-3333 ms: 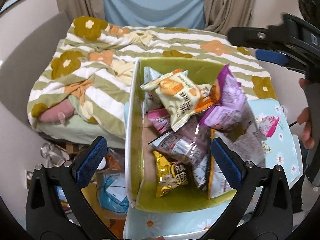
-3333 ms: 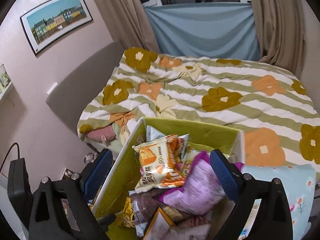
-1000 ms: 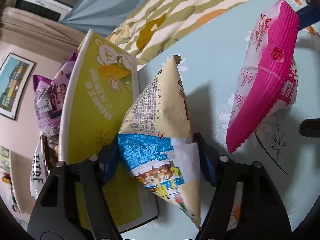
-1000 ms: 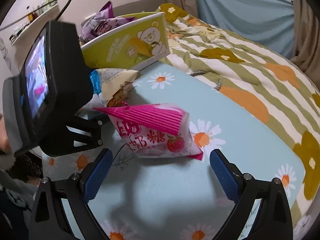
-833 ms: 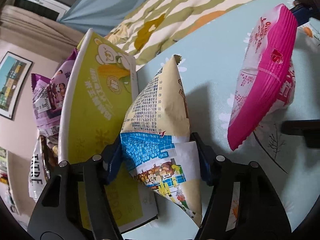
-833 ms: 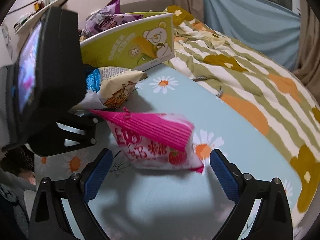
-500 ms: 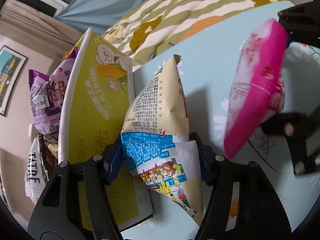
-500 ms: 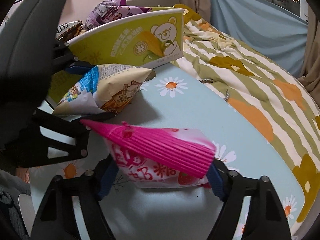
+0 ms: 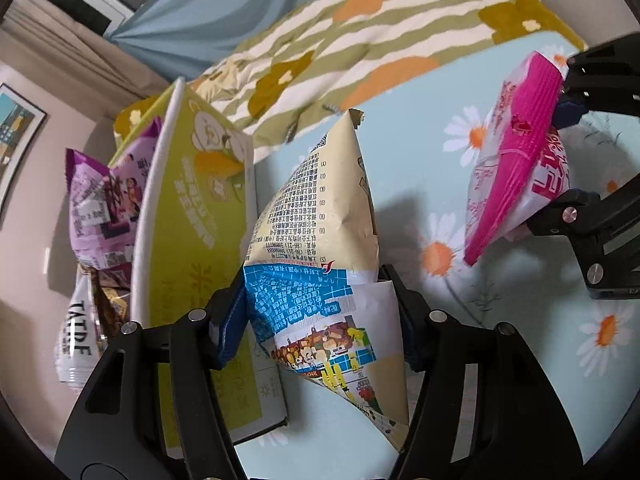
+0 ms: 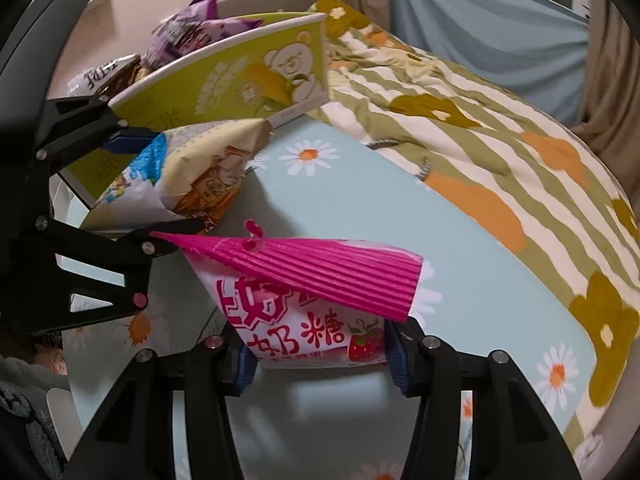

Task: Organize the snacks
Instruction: 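Grasp the blue-cream bag with the left gripper while the right grasps the pink candy bag, then carry both bags into the cardboard box and open both grippers to release them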

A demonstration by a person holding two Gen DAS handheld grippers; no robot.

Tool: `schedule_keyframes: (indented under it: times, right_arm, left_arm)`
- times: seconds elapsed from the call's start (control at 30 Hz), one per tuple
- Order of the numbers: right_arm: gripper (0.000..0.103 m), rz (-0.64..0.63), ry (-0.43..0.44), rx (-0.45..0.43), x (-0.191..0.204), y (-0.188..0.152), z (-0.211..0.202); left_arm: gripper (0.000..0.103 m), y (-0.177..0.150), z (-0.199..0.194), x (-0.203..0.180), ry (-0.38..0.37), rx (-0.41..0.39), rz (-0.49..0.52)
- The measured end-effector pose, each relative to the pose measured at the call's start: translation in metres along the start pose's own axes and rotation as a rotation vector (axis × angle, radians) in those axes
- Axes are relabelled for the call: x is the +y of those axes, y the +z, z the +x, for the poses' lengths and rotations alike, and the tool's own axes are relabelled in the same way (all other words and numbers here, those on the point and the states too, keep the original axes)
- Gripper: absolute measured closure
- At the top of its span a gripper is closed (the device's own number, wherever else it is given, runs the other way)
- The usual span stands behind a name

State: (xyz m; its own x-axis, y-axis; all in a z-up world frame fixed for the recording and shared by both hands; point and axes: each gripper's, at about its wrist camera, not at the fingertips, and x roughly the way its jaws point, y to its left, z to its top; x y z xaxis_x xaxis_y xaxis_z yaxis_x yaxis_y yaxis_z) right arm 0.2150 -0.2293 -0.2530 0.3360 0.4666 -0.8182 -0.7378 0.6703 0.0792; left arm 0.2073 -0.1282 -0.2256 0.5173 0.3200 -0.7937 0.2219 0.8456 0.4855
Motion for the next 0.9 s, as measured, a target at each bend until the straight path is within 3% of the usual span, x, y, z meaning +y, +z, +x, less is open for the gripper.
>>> schedule_keyframes:
  times: [0.3,0.53,0.7,0.9]
  right_arm:
    - [0.055,0.081,-0.058,-0.045,-0.003,0.005,-0.069]
    - [0.055,0.099,-0.080,-0.136,0.021,0.048,-0.127]
    - [0.055,0.105,-0.086,-0.201,0.054,0.091,-0.144]
    - [0.055,0.173,-0.055,-0.256,0.106,0.143,-0.126]
  left_arm:
    - [0.043,0.015,-0.064,0.040,-0.063,-0.115,-0.128]
    - [0.043,0.008,-0.121,0.120,-0.115,-0.221,-0.285]
    - [0.043,-0.012,-0.125,0.186,-0.096,-0.253,-0.345]
    - [0.043,-0.040,-0.095,0.259,-0.061,-0.219,-0.366]
